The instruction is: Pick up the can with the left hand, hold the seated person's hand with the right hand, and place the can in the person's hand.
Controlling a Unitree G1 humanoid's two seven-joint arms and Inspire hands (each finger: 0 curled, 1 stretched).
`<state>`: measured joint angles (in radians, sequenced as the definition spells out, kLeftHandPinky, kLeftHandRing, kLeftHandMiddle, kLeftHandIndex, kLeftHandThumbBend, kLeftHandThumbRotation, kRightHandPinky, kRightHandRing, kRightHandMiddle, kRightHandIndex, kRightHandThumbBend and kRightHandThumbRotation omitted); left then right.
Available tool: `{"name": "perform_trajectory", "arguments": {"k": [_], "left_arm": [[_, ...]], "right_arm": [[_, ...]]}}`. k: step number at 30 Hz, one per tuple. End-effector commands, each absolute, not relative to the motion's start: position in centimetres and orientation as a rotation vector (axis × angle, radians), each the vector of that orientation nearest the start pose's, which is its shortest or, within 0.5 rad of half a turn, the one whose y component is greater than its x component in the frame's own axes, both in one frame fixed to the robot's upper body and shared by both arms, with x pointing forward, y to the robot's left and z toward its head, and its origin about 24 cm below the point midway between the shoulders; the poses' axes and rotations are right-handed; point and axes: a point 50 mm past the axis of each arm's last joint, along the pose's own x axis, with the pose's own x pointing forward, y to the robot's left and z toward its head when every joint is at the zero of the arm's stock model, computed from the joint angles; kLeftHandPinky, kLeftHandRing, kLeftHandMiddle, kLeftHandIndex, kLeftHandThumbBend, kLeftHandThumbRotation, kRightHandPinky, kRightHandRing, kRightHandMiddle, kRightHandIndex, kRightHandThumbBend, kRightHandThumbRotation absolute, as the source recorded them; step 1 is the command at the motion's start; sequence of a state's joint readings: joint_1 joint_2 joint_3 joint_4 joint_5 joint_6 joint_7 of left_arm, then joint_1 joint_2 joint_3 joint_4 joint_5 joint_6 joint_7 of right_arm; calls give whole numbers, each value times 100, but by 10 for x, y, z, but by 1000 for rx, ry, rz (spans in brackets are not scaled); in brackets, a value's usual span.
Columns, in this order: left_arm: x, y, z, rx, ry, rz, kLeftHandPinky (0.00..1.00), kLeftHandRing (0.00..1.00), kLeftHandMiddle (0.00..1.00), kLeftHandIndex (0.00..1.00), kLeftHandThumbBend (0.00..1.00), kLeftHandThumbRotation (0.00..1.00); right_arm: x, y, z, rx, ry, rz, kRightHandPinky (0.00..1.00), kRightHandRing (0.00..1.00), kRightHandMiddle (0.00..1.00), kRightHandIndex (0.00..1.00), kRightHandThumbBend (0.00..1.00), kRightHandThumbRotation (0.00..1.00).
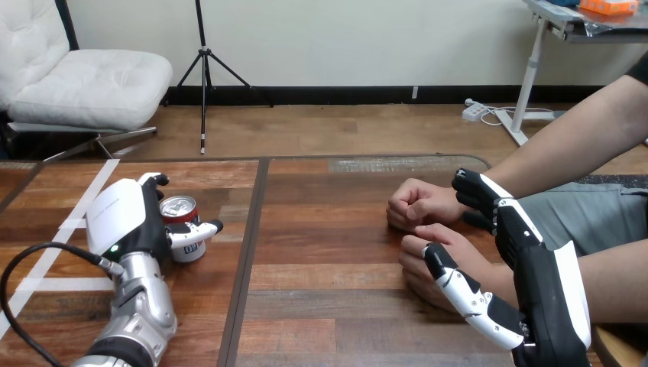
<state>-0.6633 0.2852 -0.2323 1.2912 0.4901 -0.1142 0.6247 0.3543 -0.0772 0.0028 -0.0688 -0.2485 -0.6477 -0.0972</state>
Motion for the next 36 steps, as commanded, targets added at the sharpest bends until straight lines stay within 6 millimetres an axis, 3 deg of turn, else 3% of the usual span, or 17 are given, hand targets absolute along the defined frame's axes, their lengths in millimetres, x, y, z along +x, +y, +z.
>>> {"name": "perform_trajectory", "arguments": {"k": [1, 36], "left_arm": [[352, 204, 23, 1025, 114, 307, 58, 68, 74, 78, 91, 33], [350, 196, 16, 1016, 148, 279, 59, 68, 75, 77, 85, 24]], "right_arm": [[175, -164, 62, -287, -470, -34, 81, 85, 85, 84, 59, 40], [167, -169, 62, -282, -453, -38, 82, 86, 86, 85, 59, 39]]}}
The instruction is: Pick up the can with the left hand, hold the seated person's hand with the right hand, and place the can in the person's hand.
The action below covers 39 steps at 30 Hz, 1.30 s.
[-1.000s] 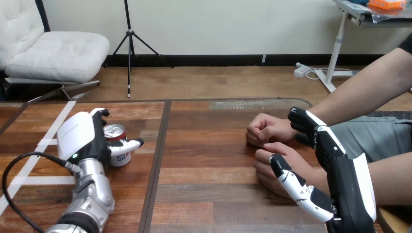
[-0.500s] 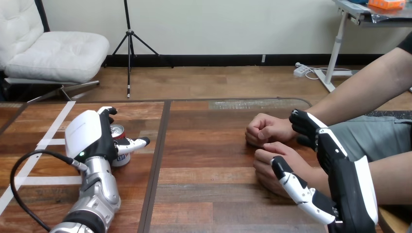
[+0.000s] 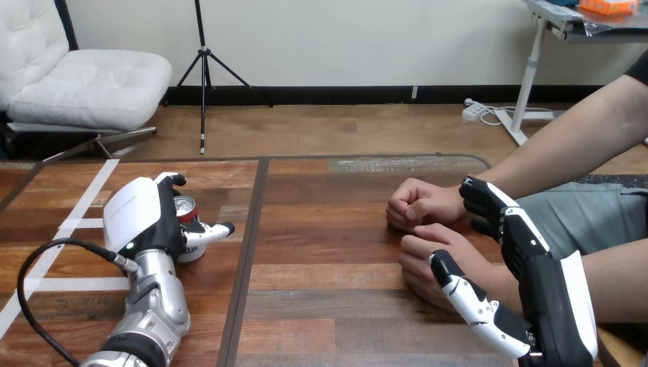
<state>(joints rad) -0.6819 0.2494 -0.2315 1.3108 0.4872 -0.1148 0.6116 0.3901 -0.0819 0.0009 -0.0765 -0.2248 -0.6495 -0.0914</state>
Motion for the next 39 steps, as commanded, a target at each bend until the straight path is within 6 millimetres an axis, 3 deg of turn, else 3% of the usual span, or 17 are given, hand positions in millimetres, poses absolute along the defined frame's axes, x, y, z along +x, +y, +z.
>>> {"name": "perform_trajectory", "arguments": {"k": [1, 28, 39], "left_arm": [[350, 196, 16, 1016, 149, 278, 59, 69, 75, 77, 85, 24], [346, 198, 12, 1055, 144, 303, 58, 67, 73, 79, 84, 27], [344, 201, 12, 1077, 144, 320, 64, 71, 77, 79, 86, 29]], "right_arm": [[167, -169, 62, -282, -452, -38, 82, 86, 86, 85, 59, 39], [168, -171, 61, -292, -446, -32, 81, 85, 85, 84, 59, 40], [170, -169, 62, -308, -451, -24, 78, 84, 85, 84, 59, 42]]}}
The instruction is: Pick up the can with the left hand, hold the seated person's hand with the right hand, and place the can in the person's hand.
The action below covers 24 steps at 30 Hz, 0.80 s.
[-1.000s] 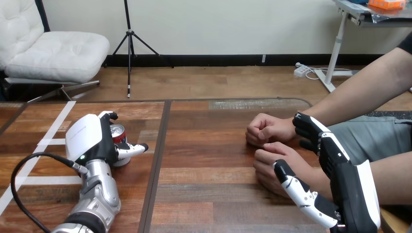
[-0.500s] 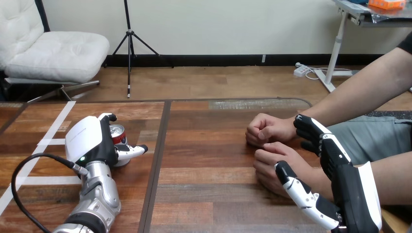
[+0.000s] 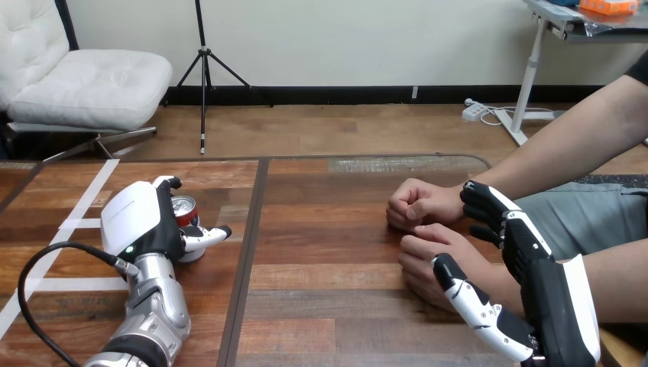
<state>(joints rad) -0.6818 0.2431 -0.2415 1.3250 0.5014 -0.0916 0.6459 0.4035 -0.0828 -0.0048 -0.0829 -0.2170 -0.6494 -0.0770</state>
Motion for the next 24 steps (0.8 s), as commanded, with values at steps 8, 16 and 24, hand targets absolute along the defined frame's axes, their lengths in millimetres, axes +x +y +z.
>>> {"name": "perform_trajectory", "arguments": {"k": [8, 16, 24], "left_arm": [[345, 204, 13, 1069, 148, 332, 63, 70, 76, 80, 85, 29], [345, 205, 13, 1031, 156, 330, 62, 69, 75, 80, 82, 24], [345, 204, 15, 986, 134, 338, 59, 65, 68, 75, 79, 10]], "right_arm": [[169, -168, 62, -304, -447, -20, 79, 84, 85, 84, 60, 42], [168, -168, 62, -311, -442, -19, 80, 84, 85, 84, 60, 42], [167, -168, 62, -299, -439, -22, 79, 84, 85, 84, 60, 42]]}}
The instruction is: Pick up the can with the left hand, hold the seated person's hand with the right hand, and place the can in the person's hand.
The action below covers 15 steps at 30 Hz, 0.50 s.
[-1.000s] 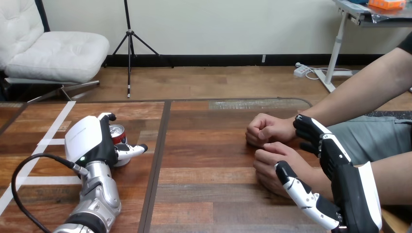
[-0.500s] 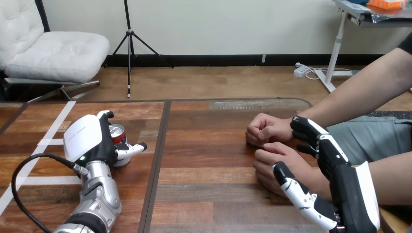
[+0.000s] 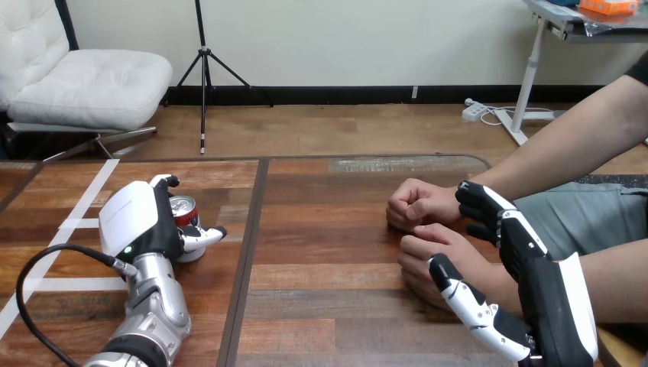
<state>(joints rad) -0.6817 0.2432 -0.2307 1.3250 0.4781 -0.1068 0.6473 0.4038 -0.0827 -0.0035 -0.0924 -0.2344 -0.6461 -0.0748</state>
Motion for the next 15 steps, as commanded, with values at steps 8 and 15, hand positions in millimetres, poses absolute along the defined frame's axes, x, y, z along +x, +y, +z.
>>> {"name": "perform_trajectory", "arguments": {"k": [8, 15], "left_arm": [[345, 202, 14, 954, 121, 344, 54, 57, 57, 70, 75, 1], [343, 200, 12, 918, 121, 340, 48, 48, 49, 67, 71, 0]], "right_arm": [[167, -168, 63, -300, -444, -25, 80, 85, 85, 84, 60, 41], [166, -168, 63, -303, -446, -28, 81, 85, 85, 84, 60, 41]]}}
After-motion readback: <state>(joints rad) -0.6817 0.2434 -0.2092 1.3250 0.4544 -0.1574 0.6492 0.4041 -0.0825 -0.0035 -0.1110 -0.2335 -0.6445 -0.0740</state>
